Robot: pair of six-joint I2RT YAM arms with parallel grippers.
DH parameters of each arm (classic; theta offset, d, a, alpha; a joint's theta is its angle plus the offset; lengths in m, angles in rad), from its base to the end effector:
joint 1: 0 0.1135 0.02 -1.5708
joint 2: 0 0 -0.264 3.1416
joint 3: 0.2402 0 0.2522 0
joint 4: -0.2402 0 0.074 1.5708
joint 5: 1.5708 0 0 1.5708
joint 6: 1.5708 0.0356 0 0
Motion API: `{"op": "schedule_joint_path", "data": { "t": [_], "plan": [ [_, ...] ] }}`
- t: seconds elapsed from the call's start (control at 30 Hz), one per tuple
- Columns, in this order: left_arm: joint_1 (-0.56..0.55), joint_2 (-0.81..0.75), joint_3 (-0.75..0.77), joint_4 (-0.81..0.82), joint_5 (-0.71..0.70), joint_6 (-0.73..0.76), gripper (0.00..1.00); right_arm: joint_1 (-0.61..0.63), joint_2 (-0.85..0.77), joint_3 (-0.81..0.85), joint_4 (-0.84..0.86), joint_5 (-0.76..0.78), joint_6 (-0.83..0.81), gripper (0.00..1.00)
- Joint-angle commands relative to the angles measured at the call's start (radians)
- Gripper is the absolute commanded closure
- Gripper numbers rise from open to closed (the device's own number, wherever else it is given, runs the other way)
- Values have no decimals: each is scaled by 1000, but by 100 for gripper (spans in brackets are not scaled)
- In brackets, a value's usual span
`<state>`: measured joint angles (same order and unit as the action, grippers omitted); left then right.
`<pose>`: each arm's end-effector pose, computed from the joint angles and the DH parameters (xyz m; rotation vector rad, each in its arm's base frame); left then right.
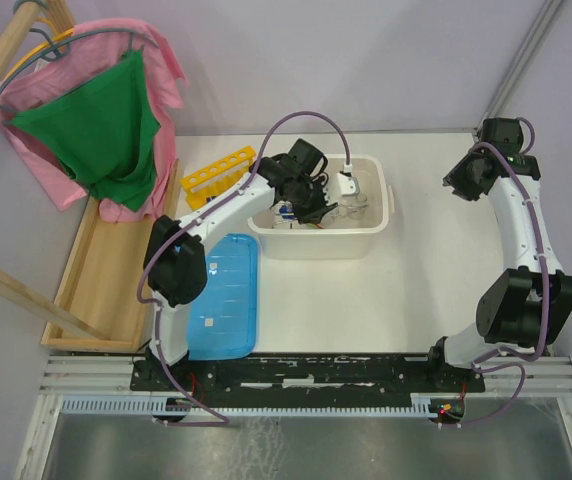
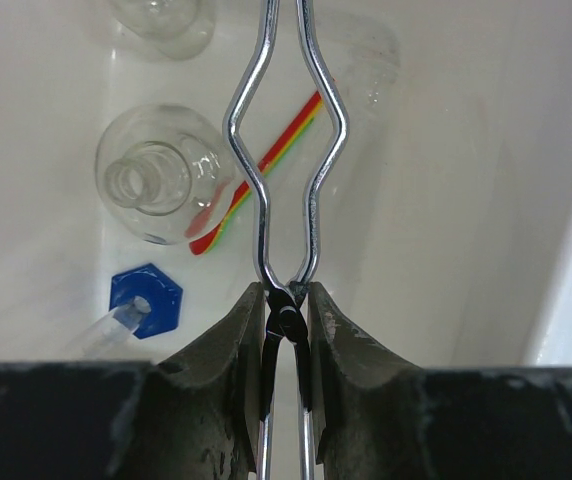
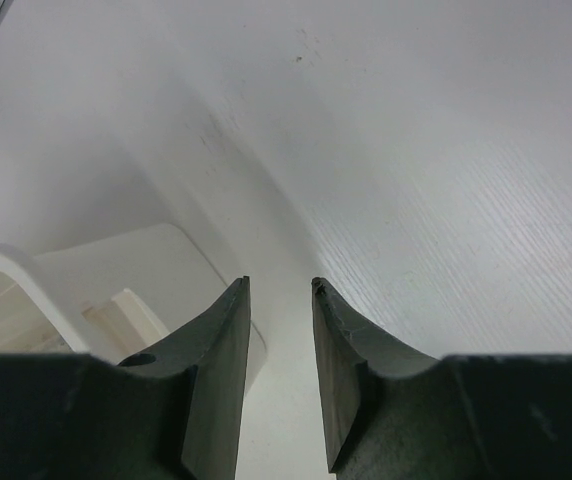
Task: Organize the chemistry lab equipment
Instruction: Place the chemistry item in the storage box.
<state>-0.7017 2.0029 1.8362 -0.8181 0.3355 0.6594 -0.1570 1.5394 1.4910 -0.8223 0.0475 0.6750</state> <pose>0.3297 -0.2940 0.2821 1.6919 1.8845 -0.4444 0.3256 -0.0532 0.3417 1.0086 2.2303 0.1727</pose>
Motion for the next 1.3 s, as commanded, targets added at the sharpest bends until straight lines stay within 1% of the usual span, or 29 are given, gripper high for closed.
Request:
{"op": "schedule_joint_path", "data": {
  "t": [0.0,0.33,0.83,1.27],
  "plan": [
    [2,14,-21,96,58,-3,97,1,3,38,43,-8,0,61],
    [3,51,-21,134,3,-12,97,1,-8,5,47,-4,-2,62],
    [3,76,-140,231,-33,-36,97,1,-19,-16,40,-7,-12,62],
    [2,126,-149,251,-44,-43,97,3,-28,-37,43,-7,-19,62]
  ]
}}
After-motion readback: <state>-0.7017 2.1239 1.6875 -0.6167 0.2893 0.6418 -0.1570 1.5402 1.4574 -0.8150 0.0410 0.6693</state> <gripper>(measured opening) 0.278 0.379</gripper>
